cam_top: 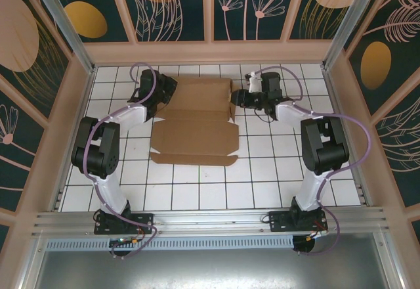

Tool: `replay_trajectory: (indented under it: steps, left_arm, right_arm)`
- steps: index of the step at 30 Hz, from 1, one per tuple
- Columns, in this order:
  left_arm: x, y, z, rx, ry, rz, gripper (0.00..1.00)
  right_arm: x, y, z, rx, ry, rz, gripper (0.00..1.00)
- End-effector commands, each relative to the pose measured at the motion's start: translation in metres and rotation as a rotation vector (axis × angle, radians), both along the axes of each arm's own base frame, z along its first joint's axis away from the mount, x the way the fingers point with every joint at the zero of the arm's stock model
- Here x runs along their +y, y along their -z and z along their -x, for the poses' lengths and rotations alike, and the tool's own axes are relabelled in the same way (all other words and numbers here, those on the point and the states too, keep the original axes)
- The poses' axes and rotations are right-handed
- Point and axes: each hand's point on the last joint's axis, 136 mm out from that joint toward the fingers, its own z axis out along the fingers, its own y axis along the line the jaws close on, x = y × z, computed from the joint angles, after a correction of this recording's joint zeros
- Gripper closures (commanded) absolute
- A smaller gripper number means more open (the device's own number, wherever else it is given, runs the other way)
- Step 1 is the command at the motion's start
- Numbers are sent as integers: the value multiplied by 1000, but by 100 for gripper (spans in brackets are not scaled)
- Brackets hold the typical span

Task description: Fold the paper box

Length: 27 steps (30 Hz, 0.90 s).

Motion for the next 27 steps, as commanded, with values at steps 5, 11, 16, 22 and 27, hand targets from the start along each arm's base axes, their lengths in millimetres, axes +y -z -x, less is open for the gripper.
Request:
replay_trajectory:
  steps: [5, 11, 16, 22, 27]
  left_arm:
    - [-8, -1, 19, -17, 61, 26, 100]
    - [-13, -12, 32, -72, 99, 54, 100]
    - [-15, -19, 55, -126, 149, 86, 100]
    - [-13, -9, 72, -109, 170, 57, 100]
    - [-12, -5, 77, -100, 193, 11, 100]
  right_arm:
    - [19, -6, 38, -150, -105, -49, 62]
    - [22, 9, 41, -255, -65, 101, 59]
    - [17, 0, 51, -412, 16, 203, 59]
    - [15, 20, 65, -428, 39, 206, 59]
    - [21, 31, 72, -451, 55, 220, 58]
